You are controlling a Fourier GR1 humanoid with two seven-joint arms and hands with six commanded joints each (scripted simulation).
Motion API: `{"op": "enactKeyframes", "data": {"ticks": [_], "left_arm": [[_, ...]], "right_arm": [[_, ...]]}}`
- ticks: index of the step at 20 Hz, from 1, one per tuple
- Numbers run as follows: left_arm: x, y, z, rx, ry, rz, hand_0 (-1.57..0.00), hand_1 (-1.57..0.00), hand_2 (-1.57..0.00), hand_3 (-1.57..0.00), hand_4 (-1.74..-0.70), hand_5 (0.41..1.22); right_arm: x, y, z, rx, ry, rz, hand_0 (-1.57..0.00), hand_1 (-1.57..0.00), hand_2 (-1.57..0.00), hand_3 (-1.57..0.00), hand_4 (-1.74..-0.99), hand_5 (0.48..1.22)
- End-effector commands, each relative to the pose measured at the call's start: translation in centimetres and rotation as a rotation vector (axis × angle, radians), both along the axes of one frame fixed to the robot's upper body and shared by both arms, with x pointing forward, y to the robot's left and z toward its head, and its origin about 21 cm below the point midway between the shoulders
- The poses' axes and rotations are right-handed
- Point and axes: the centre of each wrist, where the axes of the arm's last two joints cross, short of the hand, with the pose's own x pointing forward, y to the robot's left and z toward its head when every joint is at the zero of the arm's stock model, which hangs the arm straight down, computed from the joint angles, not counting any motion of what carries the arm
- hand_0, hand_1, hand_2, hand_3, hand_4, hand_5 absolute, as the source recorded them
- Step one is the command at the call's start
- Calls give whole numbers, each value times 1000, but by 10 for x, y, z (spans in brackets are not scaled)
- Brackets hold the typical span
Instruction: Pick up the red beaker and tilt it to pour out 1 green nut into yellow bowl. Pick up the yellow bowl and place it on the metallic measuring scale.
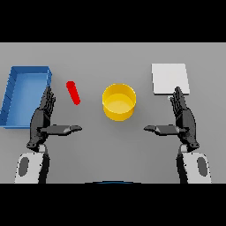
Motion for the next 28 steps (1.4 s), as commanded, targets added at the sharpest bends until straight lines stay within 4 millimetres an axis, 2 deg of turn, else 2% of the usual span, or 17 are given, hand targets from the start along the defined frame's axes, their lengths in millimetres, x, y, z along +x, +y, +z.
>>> {"op": "enactKeyframes", "data": {"ticks": [1, 6, 7, 9, 13, 17, 19, 22, 28], "left_arm": [[0, 1, 0, 0, 0, 2, 1, 1, 1, 1, -1151, 599], [-2, 10, 2, 2, 1, 0, 1, 1, 1, 1, -1151, 599], [-12, 16, 3, 64, -19, -25, 1, 1, 1, 1, -1151, 599], [-22, 17, 10, 125, -37, -57, 1, 1, 1, 1, -1158, 599], [-28, 13, 17, 174, -14, -74, 1, 1, 1, 1, -1164, 602], [-19, 10, 10, 204, 10, -84, 1, 1, 1, 1, -1163, 604], [-5, 0, 3, 206, 21, -105, 1, 1, 1, 1, -1191, 611], [11, -2, -7, 240, 22, -105, 1, 1, 1, 1, -1222, 626], [47, -9, -13, 256, 26, -111, 1, 1, 1, 1, -1262, 668]], "right_arm": [[1, 1, 0, 1, 1, 0, 1, 1, 1, 1, -1167, 599], [5, 8, 0, 0, 2, 4, 1, 1, 1, 1, -1167, 599], [-5, 8, 3, -156, -73, 6, 1, 1, 1, 1, -1167, 599], [-14, 11, 6, -296, -129, 7, 1, 1, 1, 1, -1162, 594], [-20, 17, 8, -341, -112, 5, 1, 1, 1, 1, -1173, 593], [-20, 15, 10, -298, -117, 22, 1, 1, 1, 1, -1212, 607], [-20, 12, 10, -302, -118, 22, 1, 1, 1, 1, -1230, 617], [-21, 13, 12, -299, -135, 30, 1, 1, 1, 1, -1256, 631], [-20, 13, 9, -289, -140, 35, 1, 1, 1, 1, -1278, 634]]}}
